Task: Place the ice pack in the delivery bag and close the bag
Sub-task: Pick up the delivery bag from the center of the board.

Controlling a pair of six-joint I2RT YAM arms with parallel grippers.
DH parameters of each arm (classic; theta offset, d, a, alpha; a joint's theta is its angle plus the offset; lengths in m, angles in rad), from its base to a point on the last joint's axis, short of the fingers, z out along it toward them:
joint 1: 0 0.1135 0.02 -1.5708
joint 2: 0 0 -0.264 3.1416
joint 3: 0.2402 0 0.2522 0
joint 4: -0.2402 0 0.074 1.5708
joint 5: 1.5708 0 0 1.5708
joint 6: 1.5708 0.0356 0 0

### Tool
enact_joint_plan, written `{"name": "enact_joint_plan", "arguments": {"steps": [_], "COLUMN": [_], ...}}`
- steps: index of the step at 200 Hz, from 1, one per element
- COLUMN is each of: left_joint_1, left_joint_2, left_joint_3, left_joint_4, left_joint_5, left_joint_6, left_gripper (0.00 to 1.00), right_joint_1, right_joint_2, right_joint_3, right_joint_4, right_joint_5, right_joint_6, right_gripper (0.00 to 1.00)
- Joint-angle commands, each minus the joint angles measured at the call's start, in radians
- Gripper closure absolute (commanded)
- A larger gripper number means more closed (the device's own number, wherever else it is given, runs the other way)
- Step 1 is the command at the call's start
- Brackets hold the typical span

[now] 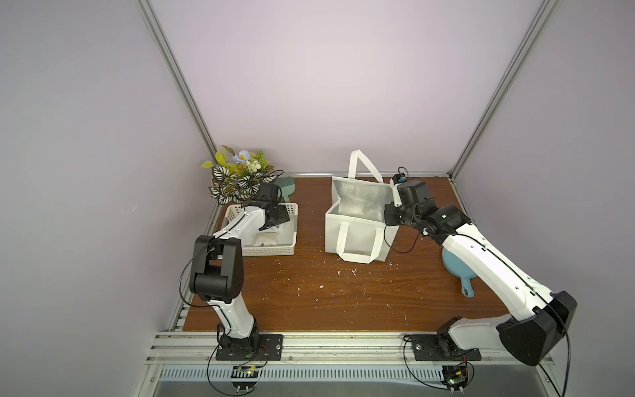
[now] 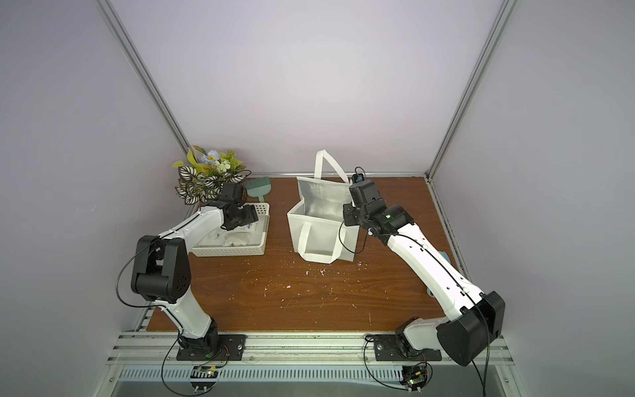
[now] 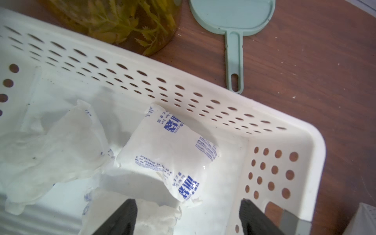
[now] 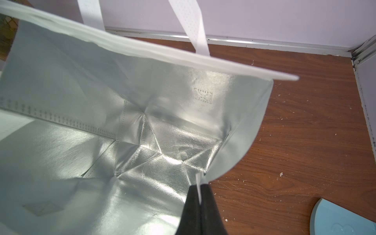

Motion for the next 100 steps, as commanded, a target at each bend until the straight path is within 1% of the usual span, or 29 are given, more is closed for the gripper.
{"name": "enact_joint_plan", "arguments": {"steps": [1, 23, 41, 50, 69, 87, 91, 100], "left_joint_1": [0.013, 0.024, 0.023, 0.025, 0.049, 0.067, 0.068, 0.068], "left_joint_2": [-0.034, -0.097, -0.141, -0.154, -0.153, -0.133, -0.127, -0.110], "left_joint_3": [-0.013, -0.083, -0.115, -0.123, -0.147, -0.163, -0.164, -0.160], "left_joint_4": [-0.098, -0.108, -0.110, -0.117, -0.134, -0.140, -0.144, -0.146], "left_joint_5": [-0.060, -0.039, -0.032, -0.040, -0.020, 0.019, 0.026, 0.036], "left_joint_6": [-0.188, -0.349, -0.464, -0.518, -0.599, -0.633, -0.637, -0.637], "left_gripper": [0.21, 0.20, 0.24, 0.25, 0.22, 0.22, 0.23, 0.28], "right_joint_1": [0.006, 0.006, 0.006, 0.006, 0.006, 0.005, 0.006, 0.006], "right_joint_2": [-0.032, -0.045, -0.050, -0.050, -0.057, -0.066, -0.068, -0.072], "right_joint_3": [0.000, -0.025, -0.041, -0.047, -0.060, -0.069, -0.070, -0.071], "right_joint_4": [0.049, 0.083, 0.107, 0.115, 0.132, 0.152, 0.154, 0.160], "right_joint_5": [0.020, 0.015, 0.013, 0.015, 0.020, 0.029, 0.030, 0.032], "right_joint_6": [-0.018, -0.019, -0.022, -0.026, -0.038, -0.047, -0.048, -0.051], "right_gripper": [1.00, 1.00, 1.00, 1.00, 1.00, 1.00, 1.00, 1.00]}}
